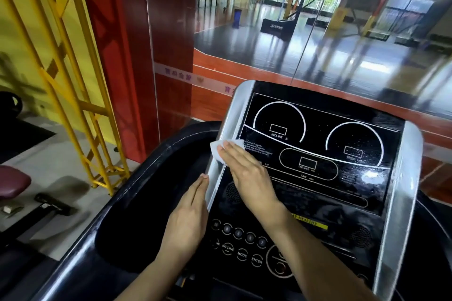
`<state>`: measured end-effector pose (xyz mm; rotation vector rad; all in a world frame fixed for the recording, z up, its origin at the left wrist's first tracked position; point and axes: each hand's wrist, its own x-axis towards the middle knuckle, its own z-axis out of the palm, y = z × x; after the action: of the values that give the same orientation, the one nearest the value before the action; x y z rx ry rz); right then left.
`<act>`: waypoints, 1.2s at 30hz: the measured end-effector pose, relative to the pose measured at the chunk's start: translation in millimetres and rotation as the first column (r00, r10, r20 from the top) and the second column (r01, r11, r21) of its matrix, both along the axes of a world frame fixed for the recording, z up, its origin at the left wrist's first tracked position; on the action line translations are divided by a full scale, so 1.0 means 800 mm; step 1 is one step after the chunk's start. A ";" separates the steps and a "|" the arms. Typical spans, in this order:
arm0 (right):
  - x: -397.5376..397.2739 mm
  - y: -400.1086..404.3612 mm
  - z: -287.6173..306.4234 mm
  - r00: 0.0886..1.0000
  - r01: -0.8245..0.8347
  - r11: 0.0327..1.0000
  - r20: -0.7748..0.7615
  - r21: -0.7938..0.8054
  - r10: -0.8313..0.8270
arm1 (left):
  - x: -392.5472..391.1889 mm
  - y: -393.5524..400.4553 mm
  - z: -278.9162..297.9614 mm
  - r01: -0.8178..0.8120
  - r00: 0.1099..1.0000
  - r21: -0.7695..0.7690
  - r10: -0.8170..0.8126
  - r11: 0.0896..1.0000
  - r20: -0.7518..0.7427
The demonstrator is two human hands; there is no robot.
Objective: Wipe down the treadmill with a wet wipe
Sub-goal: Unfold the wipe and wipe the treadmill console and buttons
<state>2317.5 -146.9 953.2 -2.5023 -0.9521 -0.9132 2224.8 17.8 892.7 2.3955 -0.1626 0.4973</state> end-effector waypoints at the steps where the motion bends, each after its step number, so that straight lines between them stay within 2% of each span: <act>1: 0.002 -0.009 0.002 0.999 -0.012 0.999 0.029 -0.053 0.013 | 0.002 -0.001 0.003 -0.005 1.000 -0.005 0.005 1.000 0.013; 3: 0.032 -0.026 0.023 0.995 0.044 0.993 0.090 -0.109 -0.034 | 0.007 -0.004 0.012 -0.012 0.999 -0.029 0.014 1.000 0.053; 5: 0.067 -0.040 0.058 0.980 0.168 0.981 0.122 -0.099 -0.156 | 0.011 -0.008 0.022 -0.004 0.997 -0.013 0.005 1.000 0.083; 8: 0.099 -0.065 0.095 0.944 0.307 0.951 0.133 -0.011 -0.303 | 0.020 -0.017 0.035 0.034 0.991 0.098 -0.046 0.995 0.127; 11: 0.083 -0.070 0.084 0.906 0.402 0.907 0.090 0.124 -0.414 | 0.036 -0.028 0.048 0.033 0.985 0.206 -0.067 0.978 0.161; 13: 0.063 -0.056 0.059 0.922 0.361 0.925 0.105 0.122 -0.374 | 0.045 -0.035 0.050 0.043 0.983 0.248 -0.086 0.968 0.164; 15: 0.046 -0.040 0.034 0.964 0.237 0.971 0.135 -0.040 -0.230 | 0.049 -0.039 0.049 0.050 0.983 0.284 -0.098 0.957 0.155; 17: 0.046 -0.043 0.032 0.975 0.188 0.972 0.142 -0.143 -0.168 | 0.047 -0.040 0.047 0.037 0.983 0.315 -0.092 0.948 0.159; 19: 0.056 -0.064 0.047 0.954 0.286 0.956 0.113 -0.066 -0.278 | 0.045 -0.040 0.048 0.024 0.982 0.339 -0.086 0.940 0.166; 21: 0.060 -0.091 0.064 0.893 0.441 0.893 0.050 0.095 -0.446 | 0.044 -0.040 0.049 0.022 0.982 0.349 -0.086 0.937 0.170; 23: 0.054 -0.098 0.070 0.856 0.505 0.842 0.015 0.188 -0.517 | 0.045 -0.042 0.051 0.010 0.982 0.354 -0.076 0.935 0.173; 25: 0.044 -0.078 0.058 0.878 0.463 0.868 0.045 0.177 -0.477 | 0.046 -0.046 0.052 0.014 0.985 0.353 -0.073 0.936 0.155; 27: 0.030 -0.048 0.032 0.948 0.301 0.953 0.103 0.031 -0.303 | 0.047 -0.050 0.053 0.010 0.988 0.350 -0.064 0.937 0.143; 29: 0.020 -0.038 0.017 0.983 0.154 0.984 0.116 -0.087 -0.144 | 0.048 -0.052 0.052 0.004 0.989 0.354 -0.056 0.935 0.136; 31: 0.025 -0.056 0.023 0.986 0.137 0.986 0.105 -0.097 -0.127 | 0.048 -0.051 0.053 -0.002 0.988 0.360 -0.053 0.933 0.143; 33: 0.032 -0.089 0.034 0.962 0.263 0.965 0.072 -0.007 -0.262 | 0.048 -0.050 0.056 0.001 0.986 0.368 -0.061 0.930 0.153; 36: 0.031 -0.141 0.052 0.862 0.496 0.845 0.003 0.199 -0.506 | 0.048 -0.051 0.060 0.004 0.982 0.384 -0.076 0.923 0.171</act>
<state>2342.6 -259.6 994.6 -2.6046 -0.1876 -1.1630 2263.0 -22.6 941.0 2.7161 -0.4251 0.7234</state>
